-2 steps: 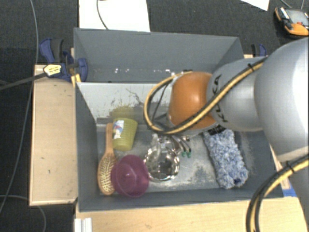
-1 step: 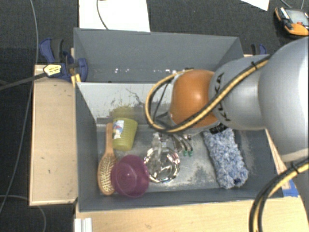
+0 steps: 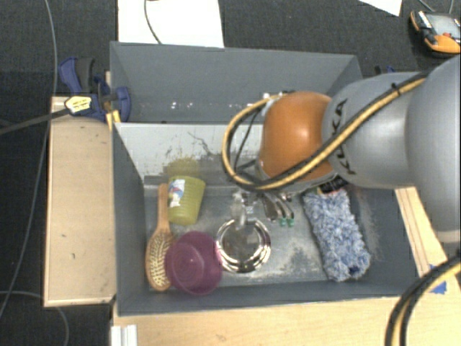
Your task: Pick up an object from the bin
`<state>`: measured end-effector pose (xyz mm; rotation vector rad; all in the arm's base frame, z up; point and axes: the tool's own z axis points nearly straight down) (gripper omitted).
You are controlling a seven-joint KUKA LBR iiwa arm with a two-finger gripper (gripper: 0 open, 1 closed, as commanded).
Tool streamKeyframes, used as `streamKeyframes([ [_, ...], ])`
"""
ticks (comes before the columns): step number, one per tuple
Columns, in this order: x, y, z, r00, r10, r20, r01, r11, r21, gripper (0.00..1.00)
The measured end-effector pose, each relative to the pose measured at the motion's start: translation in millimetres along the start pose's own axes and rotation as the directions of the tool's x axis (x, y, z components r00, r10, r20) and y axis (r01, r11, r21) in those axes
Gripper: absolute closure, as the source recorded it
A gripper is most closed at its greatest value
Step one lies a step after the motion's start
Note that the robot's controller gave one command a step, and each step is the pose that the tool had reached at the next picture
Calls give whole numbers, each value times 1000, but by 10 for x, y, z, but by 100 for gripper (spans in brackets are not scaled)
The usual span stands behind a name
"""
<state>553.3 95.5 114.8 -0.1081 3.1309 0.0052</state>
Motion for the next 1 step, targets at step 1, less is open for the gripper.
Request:
streamKeyframes([
  [1, -20, 1, -303, 1000, 2, 7, -2, 1000, -1, 100],
])
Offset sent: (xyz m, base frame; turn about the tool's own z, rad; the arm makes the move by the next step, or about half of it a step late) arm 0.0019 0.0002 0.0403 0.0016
